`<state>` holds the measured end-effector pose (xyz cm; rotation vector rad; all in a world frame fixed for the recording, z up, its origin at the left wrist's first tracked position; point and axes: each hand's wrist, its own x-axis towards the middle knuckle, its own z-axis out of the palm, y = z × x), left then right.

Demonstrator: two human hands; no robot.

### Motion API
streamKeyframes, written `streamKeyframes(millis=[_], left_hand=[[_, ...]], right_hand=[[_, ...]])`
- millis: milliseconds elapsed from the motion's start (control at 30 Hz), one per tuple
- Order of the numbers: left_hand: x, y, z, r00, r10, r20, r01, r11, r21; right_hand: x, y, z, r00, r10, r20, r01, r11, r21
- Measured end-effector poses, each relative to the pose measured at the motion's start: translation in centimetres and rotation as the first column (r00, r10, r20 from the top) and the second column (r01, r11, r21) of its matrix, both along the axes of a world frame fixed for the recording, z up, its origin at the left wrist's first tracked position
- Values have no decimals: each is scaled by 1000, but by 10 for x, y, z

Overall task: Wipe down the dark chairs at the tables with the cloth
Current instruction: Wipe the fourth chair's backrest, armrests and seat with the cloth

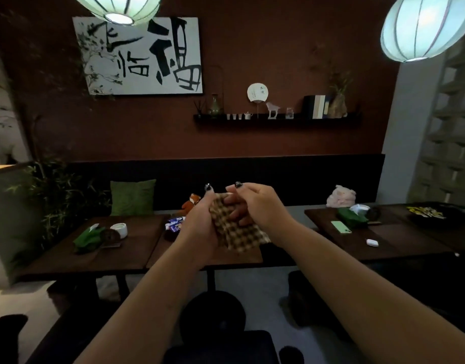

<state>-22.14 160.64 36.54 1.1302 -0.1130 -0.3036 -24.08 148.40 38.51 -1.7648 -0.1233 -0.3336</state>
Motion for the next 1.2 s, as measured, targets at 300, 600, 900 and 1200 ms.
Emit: streamKeyframes(millis=[300, 600, 900, 1200], left_hand=[[27, 15, -73, 996, 41, 84, -59, 971, 230], [43, -4, -185, 989, -114, -90, 142, 884, 445], [47, -78, -311, 886, -209, -413, 383, 833, 399], [45, -134, -439, 775, -195, -601, 541, 696, 472]], right_hand=[[6, -23, -82, 961, -236, -142, 252, 962, 108], [-1, -46, -198, 834, -235, -499, 413, 865, 284], [-33, -147, -302, 578, -769, -271, 710, 638, -297], [-34, -162, -437, 396, -547, -737, 378, 829, -412]])
